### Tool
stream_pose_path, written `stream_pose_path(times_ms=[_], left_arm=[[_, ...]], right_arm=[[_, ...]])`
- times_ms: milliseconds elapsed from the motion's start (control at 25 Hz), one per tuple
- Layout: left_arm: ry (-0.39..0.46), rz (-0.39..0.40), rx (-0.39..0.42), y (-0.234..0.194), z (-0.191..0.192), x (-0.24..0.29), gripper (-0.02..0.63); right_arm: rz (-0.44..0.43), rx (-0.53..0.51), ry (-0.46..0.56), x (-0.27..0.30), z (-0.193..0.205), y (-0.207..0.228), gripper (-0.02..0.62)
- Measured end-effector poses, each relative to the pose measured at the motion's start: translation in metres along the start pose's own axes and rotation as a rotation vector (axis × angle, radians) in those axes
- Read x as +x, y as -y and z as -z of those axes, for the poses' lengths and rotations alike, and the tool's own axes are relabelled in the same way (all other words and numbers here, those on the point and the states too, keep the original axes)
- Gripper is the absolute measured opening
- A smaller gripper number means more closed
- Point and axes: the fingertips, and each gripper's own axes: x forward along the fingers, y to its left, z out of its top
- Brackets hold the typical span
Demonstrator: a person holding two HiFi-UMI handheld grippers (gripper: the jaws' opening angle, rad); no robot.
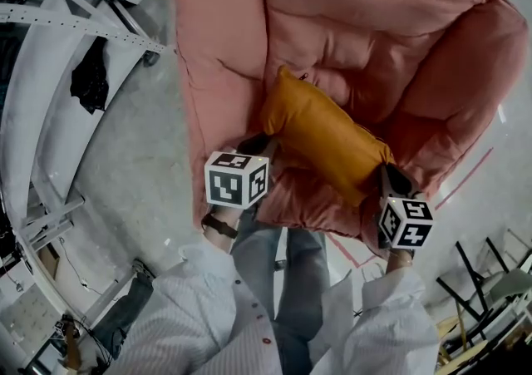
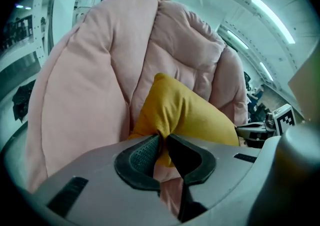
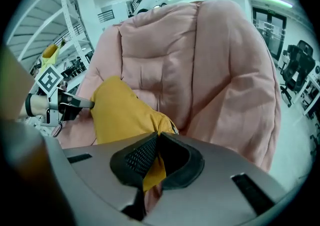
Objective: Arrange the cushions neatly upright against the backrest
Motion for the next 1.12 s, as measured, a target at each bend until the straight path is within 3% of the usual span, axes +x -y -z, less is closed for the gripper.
stream_pose_path(times_ms=[480,840,1120], left_arm=[[0.133,-0.047,-0.131,0.001,-0.018,0.001,0.069],[0.1,-0.047,-0.14,0.005,-0.017,0.024,0.072],[0.035,-0.047,-0.13,0.0,-0.009,0.038,0.076]], right_arm=[[0.008,-0.187,0.066,0.025,-0.087,0.023,0.023],[0.005,-0.271,0.051,0.053,-0.104,0.043,0.023],[-0.024,-0.258,0.03,0.064,-0.101,0.046,0.023]])
